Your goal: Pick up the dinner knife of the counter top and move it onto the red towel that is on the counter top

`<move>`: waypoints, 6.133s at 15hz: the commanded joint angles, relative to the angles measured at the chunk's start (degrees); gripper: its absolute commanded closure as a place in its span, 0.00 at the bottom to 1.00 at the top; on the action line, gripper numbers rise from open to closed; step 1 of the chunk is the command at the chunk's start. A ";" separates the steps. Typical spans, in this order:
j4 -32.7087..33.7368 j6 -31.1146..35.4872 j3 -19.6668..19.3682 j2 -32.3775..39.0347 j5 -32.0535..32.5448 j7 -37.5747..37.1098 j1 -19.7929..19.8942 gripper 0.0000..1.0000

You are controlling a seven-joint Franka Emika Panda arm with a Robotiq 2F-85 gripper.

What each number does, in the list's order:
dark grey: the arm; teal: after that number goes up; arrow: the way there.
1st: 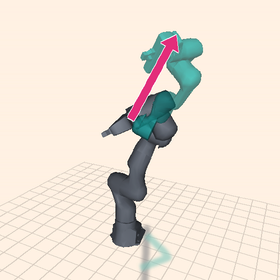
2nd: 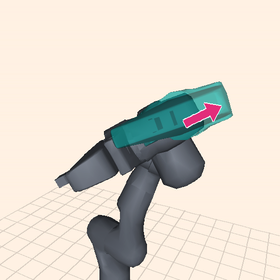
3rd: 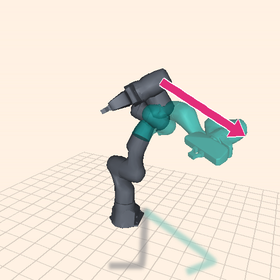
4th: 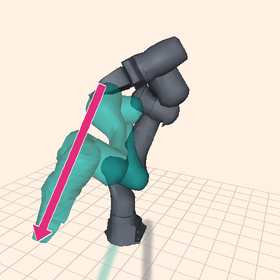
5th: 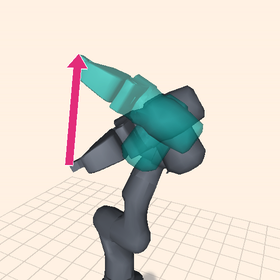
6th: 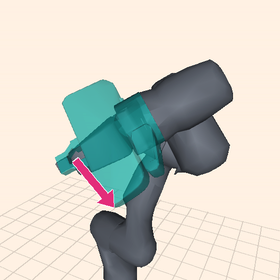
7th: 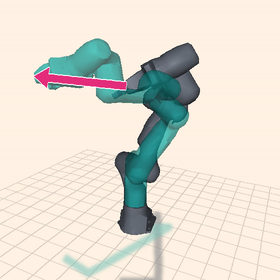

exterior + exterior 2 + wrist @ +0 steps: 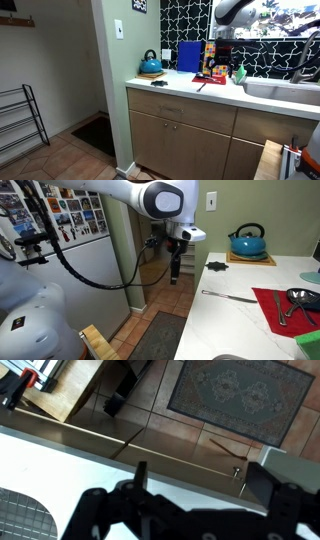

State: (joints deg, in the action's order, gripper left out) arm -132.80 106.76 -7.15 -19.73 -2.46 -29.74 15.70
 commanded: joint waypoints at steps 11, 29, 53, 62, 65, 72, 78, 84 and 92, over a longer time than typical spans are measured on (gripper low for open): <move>1.12 9.92 -1.27 5.67 0.53 -13.49 2.12 0.00; 14.53 22.55 -5.14 27.63 0.47 -19.66 -0.40 0.00; 11.42 36.18 -5.11 32.30 -16.54 -3.73 -0.75 0.00; 11.60 34.42 -6.43 31.99 -15.27 -4.50 -1.17 0.50; 11.90 34.18 -6.62 31.81 -14.48 -4.92 -1.37 0.73; 11.88 34.35 -6.91 31.24 -13.29 -5.38 -2.00 0.96; 10.97 34.68 -7.87 29.71 -8.59 -6.69 -3.01 0.96; 9.68 35.83 -9.08 28.05 0.58 -9.89 -4.34 0.96; 9.07 35.56 -8.82 26.72 8.43 -10.57 -4.86 0.96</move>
State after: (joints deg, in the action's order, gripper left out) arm -121.73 141.76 -15.54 8.66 3.86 -39.89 11.53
